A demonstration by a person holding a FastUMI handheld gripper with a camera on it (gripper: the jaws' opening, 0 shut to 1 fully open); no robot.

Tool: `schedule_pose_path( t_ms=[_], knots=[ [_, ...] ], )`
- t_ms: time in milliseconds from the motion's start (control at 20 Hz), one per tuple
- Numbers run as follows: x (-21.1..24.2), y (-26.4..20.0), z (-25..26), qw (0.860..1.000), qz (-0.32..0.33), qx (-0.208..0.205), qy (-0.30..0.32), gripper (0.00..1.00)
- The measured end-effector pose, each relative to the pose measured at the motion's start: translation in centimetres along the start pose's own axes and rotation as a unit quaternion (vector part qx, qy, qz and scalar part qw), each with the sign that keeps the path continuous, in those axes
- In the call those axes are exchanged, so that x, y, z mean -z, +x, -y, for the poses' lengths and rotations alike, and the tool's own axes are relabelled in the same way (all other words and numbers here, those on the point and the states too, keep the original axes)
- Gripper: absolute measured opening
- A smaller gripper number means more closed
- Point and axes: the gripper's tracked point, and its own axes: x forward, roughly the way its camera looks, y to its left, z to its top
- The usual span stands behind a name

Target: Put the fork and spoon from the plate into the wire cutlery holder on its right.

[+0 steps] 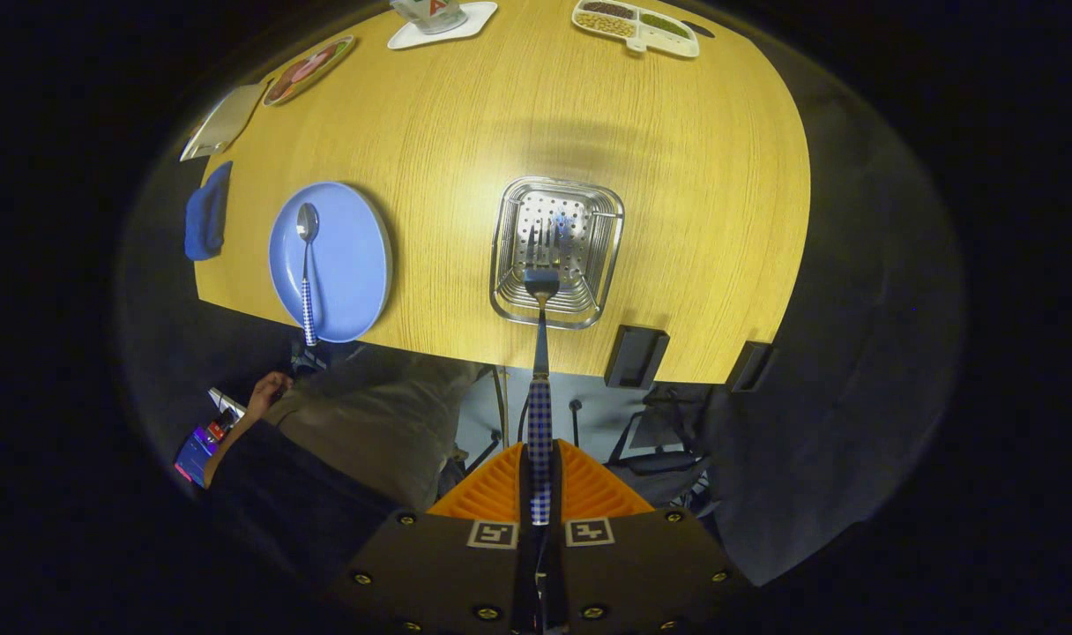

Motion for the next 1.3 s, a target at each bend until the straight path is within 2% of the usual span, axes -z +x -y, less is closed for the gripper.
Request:
schedule_pose_path(
  t_ms=[250,700,900,1100,1300],
  knots=[
    [-2.3,1.0,0.4,0.999,-0.048,0.02,-0.013,0.05],
    [-5.1,2.3,0.8,0.994,-0.094,0.05,-0.031,0.05],
    [-5.6,2.3,0.9,0.993,-0.1,0.053,-0.033,0.05],
    [-5.5,2.3,1.2,0.993,-0.094,0.061,-0.033,0.12],
    [-5.6,1.9,1.2,0.995,-0.067,0.062,-0.026,0.13]
  ],
)
